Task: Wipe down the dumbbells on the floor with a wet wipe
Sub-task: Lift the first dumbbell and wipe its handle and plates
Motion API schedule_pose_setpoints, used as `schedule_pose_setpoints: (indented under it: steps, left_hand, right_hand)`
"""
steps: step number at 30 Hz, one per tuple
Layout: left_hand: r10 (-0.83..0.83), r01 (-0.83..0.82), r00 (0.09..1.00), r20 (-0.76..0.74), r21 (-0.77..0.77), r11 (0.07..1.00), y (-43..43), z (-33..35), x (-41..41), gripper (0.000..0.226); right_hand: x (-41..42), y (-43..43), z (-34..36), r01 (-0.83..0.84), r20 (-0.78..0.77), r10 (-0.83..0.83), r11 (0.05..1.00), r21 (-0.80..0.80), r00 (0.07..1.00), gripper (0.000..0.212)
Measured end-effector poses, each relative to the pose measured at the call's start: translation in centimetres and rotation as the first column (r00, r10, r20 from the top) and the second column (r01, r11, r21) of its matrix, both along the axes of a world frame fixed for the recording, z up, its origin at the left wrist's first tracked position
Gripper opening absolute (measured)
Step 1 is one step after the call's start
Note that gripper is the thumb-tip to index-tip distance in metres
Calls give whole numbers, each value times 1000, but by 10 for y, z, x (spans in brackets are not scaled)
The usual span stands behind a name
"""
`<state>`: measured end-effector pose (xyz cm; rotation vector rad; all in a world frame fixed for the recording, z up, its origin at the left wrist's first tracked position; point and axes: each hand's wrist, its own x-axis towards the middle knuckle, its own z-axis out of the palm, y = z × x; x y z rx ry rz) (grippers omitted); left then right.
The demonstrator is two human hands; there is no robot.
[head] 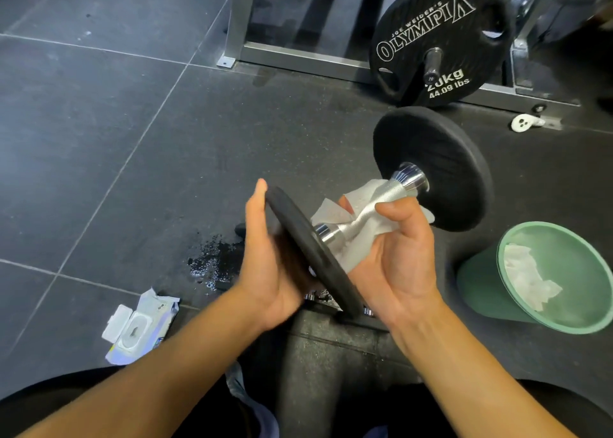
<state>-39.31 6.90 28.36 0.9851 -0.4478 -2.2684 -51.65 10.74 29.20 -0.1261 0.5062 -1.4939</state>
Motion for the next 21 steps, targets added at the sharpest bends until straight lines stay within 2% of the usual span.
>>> schedule_pose_setpoints:
  steps: [2, 4, 5, 7, 8, 9, 10, 11, 12, 13, 14, 15, 16, 17, 18, 19, 20, 21]
  left_hand:
    - [-26, 36, 999, -44, 249, 968, 4, -9, 4, 96]
    - [3, 8, 999, -41, 273, 962, 6, -12, 6, 102]
    - [21, -7, 998, -57, 231, 973, 5, -10, 5, 94]
    - [107, -106, 993, -44, 19, 994, -4, -10, 4, 62]
    - [153, -154, 988, -20, -189, 970, -9, -8, 5, 56]
    - [157, -132, 987, 22, -442, 887, -16, -3, 8, 55]
    - [147, -15, 981, 130, -700, 714, -21, -4, 12, 57]
    - [179, 158, 948, 264, -876, 456, -24, -5, 15, 64]
    - [287, 312, 891, 352, -933, 178, -25, -10, 18, 72]
    - [382, 398, 855, 351, -916, -50, -24, -13, 21, 81]
    - [452, 439, 836, 309, -873, -214, -21, -15, 23, 86]
    - [505, 452, 824, 257, -835, -313, -20, -18, 23, 89]
    - [531, 457, 815, 231, -819, -346, -19, -21, 24, 90]
    - [529, 453, 812, 248, -840, -300, -18, -22, 24, 87]
    - [495, 423, 820, 287, -887, -187, -19, -25, 25, 81]
    - [420, 346, 849, 320, -938, 16, -19, -21, 23, 72]
    - [320, 212, 894, 312, -927, 310, -17, -12, 19, 58]
    - [243, 32, 942, 230, -784, 619, -15, -2, 14, 42]
  right_hand:
    - [-1, -1, -4, 6, -41, -6, 1000, -3, 999, 13]
    - [-1, 0, -7, -8, -62, 8, 1000, -1, 998, 21]
    - [0, 0, -4, -21, -63, 20, 1000, -3, 998, 24]
    - [0, 0, -2, -26, -53, 26, 1000, 7, 998, 19]
    - [-1, 1, -1, -13, -35, 14, 1000, 14, 999, 16]
    - [-2, 1, 0, -2, -16, 2, 1000, 15, 1000, 15]
    - [-2, 0, 0, 5, -11, -5, 1000, 20, 1000, 14]
    - [-2, -1, -2, 4, -14, -4, 999, 34, 1000, 13]
    - [-2, 0, -4, -16, -26, 18, 998, 55, 1000, 14]
    - [-1, 1, -5, -55, -22, 57, 996, 71, 998, 16]
    - [0, 1, -7, -92, -9, 93, 992, 84, 996, 19]
    - [1, 2, -7, -114, 2, 114, 989, 91, 993, 22]
    - [1, 2, -7, -115, 8, 115, 988, 106, 993, 22]
    - [1, 2, -7, -95, 4, 95, 989, 111, 995, 20]
    - [1, 2, -7, -58, -9, 59, 992, 110, 998, 18]
    - [2, 2, -3, -29, -14, 30, 996, 86, 999, 17]
    - [3, 1, -1, -15, 0, 16, 998, 57, 1000, 16]
    - [4, 0, 3, -11, 23, 11, 999, 36, 1000, 16]
